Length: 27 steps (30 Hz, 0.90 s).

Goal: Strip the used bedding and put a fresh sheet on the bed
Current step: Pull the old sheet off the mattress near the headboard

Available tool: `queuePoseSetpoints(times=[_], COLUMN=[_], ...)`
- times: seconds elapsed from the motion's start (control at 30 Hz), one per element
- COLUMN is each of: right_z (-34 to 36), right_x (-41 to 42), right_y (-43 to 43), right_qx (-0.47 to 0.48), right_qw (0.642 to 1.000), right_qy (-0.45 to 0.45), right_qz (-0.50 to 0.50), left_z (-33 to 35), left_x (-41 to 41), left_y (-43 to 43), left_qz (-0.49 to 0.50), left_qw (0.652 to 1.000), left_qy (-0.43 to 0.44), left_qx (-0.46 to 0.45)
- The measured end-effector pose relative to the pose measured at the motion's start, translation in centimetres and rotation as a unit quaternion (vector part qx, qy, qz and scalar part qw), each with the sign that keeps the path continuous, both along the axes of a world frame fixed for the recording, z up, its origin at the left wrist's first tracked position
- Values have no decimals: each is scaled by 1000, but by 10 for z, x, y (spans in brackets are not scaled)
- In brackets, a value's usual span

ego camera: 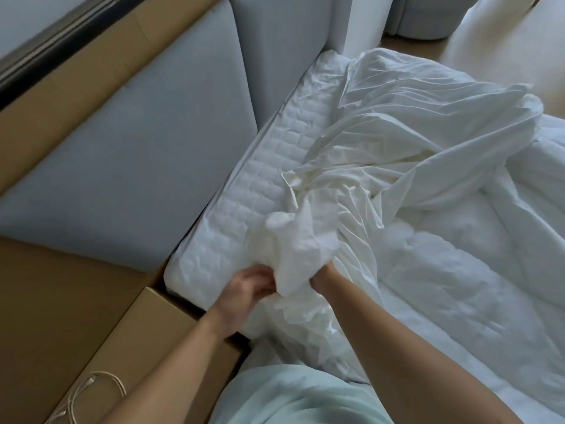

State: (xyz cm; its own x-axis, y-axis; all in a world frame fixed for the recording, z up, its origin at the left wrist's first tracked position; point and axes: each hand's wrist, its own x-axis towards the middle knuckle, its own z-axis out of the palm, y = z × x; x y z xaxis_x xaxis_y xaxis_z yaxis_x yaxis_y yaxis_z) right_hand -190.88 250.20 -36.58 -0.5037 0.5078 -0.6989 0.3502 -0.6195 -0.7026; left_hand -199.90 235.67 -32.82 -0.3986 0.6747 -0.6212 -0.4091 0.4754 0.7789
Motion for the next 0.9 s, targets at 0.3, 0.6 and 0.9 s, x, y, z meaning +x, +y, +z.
queuePoseSetpoints(times=[0.3,0.6,0.9], right_z=[-8,-32,-35], right_x=[-3,41,9], right_y=[-15,-28,-46], right_qx=[66,320,442], right_qw=[994,903,870], right_qy=[-85,-260,-169], right_qz=[-15,121,141], left_z=[-14,-59,-84], left_x=[-31,-65,-57], left_y=[35,11,-4], left_qz=[-120,42,-52], left_qw=[987,998,995], left_qy=[-66,-55,70], left_qx=[-89,0,51])
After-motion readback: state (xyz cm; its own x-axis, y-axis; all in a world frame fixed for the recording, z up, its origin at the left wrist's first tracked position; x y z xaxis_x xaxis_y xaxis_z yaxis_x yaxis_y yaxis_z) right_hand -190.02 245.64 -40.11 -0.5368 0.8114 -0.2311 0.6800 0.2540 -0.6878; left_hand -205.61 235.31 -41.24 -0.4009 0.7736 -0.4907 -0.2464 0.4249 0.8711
